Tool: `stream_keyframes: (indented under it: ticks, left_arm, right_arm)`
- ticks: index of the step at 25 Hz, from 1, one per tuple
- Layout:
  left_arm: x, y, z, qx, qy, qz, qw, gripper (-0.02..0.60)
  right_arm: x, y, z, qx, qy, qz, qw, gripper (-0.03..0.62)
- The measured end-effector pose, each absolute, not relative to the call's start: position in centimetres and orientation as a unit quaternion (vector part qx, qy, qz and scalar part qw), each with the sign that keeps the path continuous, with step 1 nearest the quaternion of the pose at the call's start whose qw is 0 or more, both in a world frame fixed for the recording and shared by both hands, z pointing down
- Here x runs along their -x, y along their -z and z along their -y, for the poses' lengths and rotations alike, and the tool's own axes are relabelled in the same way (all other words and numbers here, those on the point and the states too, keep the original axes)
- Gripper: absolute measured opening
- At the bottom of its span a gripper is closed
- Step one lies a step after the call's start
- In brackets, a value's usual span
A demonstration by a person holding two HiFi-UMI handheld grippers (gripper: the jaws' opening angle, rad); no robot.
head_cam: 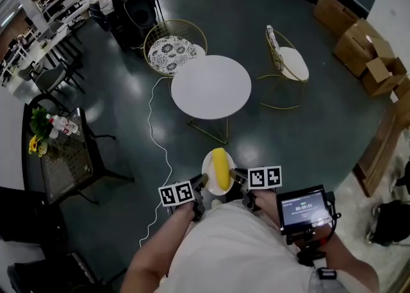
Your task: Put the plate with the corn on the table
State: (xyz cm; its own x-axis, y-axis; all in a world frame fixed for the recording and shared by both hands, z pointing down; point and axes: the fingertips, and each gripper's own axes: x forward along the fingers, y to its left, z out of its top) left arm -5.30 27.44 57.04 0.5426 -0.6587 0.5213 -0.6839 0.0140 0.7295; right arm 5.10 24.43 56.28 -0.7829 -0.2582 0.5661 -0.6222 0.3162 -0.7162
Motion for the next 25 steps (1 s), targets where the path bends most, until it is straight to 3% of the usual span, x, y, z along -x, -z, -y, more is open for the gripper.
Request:
stream_keyframes:
  ticks: [25]
  left_arm:
    - [6.0,-56.3,-26.4,-0.704,-0.014,0.472,0.531,0.041]
  right_arm:
    - [-4.2,-55.4,-23.7,-0.283,-0.517,0.788,0.180,0.046]
